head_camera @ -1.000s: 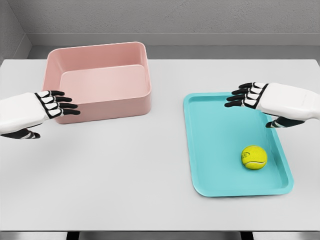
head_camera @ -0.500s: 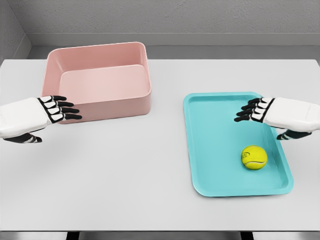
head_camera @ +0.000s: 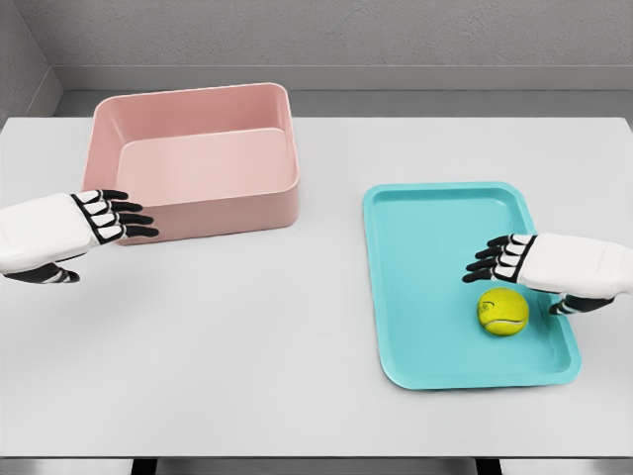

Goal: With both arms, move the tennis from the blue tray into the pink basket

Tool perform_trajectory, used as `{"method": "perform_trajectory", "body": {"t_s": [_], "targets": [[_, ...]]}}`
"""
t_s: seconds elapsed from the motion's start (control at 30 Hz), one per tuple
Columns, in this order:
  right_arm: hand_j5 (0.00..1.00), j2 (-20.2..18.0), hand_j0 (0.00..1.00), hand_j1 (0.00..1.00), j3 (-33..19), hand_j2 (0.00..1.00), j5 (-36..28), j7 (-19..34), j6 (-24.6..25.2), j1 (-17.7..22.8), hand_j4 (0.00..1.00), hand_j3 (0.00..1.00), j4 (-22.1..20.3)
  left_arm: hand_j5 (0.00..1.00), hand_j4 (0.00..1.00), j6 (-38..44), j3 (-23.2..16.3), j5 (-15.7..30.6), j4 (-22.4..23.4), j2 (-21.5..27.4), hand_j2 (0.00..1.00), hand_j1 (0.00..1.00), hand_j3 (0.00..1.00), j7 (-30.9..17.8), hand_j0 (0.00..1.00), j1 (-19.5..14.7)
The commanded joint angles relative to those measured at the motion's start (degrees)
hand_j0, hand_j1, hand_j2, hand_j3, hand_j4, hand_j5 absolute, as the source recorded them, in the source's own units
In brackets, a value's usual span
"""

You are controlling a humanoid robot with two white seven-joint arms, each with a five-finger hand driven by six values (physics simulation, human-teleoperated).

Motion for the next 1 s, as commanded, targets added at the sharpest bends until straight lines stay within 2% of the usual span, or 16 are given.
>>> {"method": "perform_trajectory", "body": {"t_s": [0.0,0.17,0.37,0.9,0.97], "targets": [[1.00,0.3,1.00,1.00,0.2,1.00,-0.2,0.0,0.1,0.0,1.00,1.00,-0.1,1.00,1.00,0.1,0.0,0.4,0.1,0.3,1.00,1.00,1.00,0.0,1.00,0.0],[1.00,1.5,1.00,1.00,0.2,1.00,0.7,0.0,0.1,1.0,1.00,1.00,0.0,1.00,1.00,0.1,0.0,0.4,0.0,0.3,1.00,1.00,1.00,0.0,1.00,0.0],[1.00,4.6,1.00,1.00,0.2,1.00,2.6,0.0,0.1,1.1,1.00,1.00,0.3,1.00,1.00,0.1,0.0,0.3,0.0,0.2,1.00,1.00,1.00,0.0,1.00,0.0],[1.00,4.4,1.00,1.00,0.2,1.00,4.3,0.0,0.1,2.0,1.00,1.00,0.6,1.00,1.00,0.1,-0.1,0.4,0.0,0.1,1.00,1.00,1.00,0.0,1.00,0.1],[0.96,4.3,0.96,0.96,0.1,0.96,4.6,0.0,0.1,2.0,0.96,0.96,0.6,1.00,1.00,0.1,-0.1,0.4,0.0,0.1,1.00,1.00,1.00,0.0,1.00,0.1]]}}
